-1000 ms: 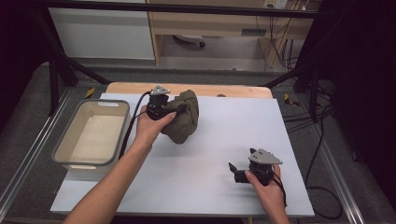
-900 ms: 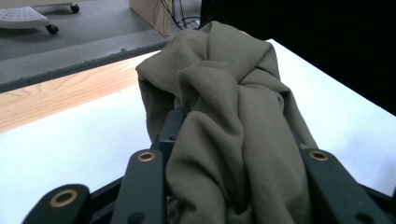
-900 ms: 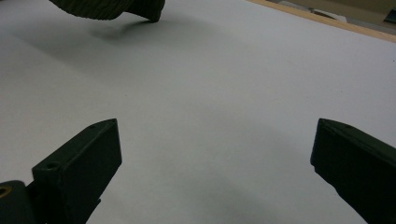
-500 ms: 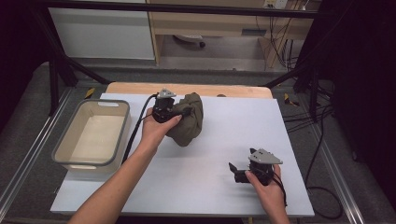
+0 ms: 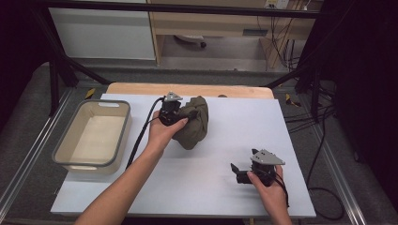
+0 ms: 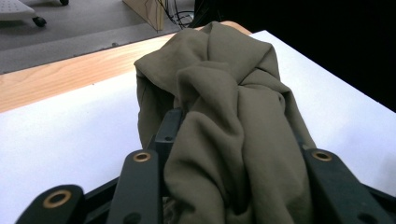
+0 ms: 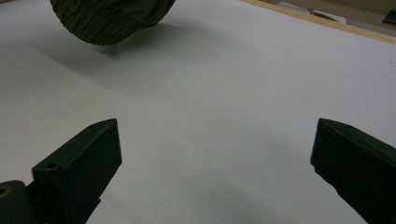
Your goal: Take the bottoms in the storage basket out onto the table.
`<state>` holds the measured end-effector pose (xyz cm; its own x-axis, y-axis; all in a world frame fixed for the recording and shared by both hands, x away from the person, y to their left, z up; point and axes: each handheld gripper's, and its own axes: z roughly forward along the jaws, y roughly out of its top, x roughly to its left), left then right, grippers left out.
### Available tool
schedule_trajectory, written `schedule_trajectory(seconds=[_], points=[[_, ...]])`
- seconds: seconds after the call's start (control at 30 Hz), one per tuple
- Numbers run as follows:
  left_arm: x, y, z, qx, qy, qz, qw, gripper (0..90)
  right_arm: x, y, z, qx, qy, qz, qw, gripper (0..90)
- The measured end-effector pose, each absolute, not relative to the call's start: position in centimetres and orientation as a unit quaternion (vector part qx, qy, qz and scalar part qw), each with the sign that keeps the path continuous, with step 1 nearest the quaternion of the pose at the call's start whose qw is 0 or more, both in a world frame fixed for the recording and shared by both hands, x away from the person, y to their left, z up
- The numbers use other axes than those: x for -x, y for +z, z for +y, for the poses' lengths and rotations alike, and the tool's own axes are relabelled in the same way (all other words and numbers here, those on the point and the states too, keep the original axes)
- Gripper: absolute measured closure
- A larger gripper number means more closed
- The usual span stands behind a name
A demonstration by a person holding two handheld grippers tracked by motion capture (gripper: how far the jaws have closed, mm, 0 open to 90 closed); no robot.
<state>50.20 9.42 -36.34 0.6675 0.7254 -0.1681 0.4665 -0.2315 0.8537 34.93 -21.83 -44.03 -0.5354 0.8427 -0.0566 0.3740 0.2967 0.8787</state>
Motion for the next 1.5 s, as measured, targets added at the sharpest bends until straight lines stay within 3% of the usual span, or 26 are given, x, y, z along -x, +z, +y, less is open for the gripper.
schedule_trajectory(seconds=[0.87,1.5], points=[[-49.9,-37.3,8.0,-0.782,0.133,0.375,0.480,54.6,-34.9,-44.1,-21.9,-0.402,0.436,0.760,0.267,2.4],[-49.7,-38.7,7.0,-0.787,0.123,0.372,0.476,48.2,-34.9,-44.1,-21.9,-0.403,0.432,0.761,0.267,2.5]])
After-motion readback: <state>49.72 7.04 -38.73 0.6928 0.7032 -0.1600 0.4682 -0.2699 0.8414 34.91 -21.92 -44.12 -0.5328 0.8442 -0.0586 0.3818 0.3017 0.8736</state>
